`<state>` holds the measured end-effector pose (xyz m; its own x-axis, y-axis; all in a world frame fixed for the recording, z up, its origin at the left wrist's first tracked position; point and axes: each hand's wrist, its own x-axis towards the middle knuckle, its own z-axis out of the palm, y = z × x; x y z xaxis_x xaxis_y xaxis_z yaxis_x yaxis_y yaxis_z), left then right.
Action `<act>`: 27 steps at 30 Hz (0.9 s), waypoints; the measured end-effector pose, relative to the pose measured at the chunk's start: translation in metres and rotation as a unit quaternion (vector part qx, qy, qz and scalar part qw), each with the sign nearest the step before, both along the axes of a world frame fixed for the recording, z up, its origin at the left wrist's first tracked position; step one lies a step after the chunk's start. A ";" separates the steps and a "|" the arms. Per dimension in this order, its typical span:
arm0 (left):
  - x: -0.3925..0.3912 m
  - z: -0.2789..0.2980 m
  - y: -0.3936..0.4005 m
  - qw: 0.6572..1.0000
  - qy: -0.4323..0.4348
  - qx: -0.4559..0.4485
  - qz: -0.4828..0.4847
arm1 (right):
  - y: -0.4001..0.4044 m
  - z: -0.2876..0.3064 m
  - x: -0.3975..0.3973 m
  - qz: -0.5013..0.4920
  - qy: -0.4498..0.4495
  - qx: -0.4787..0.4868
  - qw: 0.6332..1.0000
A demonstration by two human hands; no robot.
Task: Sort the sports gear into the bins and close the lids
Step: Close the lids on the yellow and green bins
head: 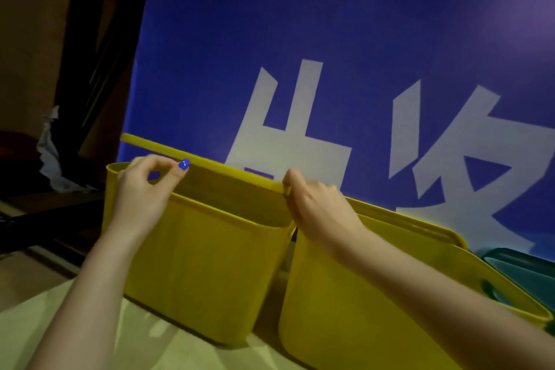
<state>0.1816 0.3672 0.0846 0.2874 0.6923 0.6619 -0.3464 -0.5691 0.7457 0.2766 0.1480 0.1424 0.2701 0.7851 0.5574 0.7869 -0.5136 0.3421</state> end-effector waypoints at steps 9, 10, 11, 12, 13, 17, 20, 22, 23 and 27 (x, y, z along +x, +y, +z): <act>0.012 -0.017 0.008 0.992 0.091 0.002 0.085 | 0.005 -0.030 -0.011 0.022 0.059 0.012 0.998; 0.015 -0.021 0.010 0.990 0.118 0.019 0.078 | 0.003 -0.029 -0.012 0.024 0.070 0.012 0.997; 0.017 -0.026 0.013 0.987 0.139 0.030 0.069 | 0.003 -0.028 -0.013 0.027 0.076 0.009 0.997; 0.018 -0.028 0.014 0.986 0.151 0.036 0.061 | 0.002 -0.027 -0.015 0.029 0.084 0.008 0.996; 0.019 -0.030 0.016 0.986 0.152 0.038 0.058 | 0.002 -0.025 -0.017 0.031 0.096 0.006 0.995; 0.017 -0.030 0.015 0.988 0.131 0.024 0.073 | -0.001 -0.023 -0.020 0.047 0.132 -0.020 0.990; 0.017 -0.031 0.014 0.990 0.125 0.005 0.068 | -0.004 -0.025 -0.019 0.075 0.165 -0.025 0.983; 0.016 -0.030 0.014 0.990 0.126 -0.001 0.058 | -0.003 -0.025 -0.014 0.070 0.160 -0.029 0.984; 0.015 -0.030 0.014 0.990 0.128 -0.002 0.056 | -0.002 -0.026 -0.011 0.068 0.165 -0.028 0.983; 0.013 -0.028 0.012 0.990 0.128 -0.004 0.053 | 0.000 -0.030 -0.001 0.063 0.162 -0.020 0.985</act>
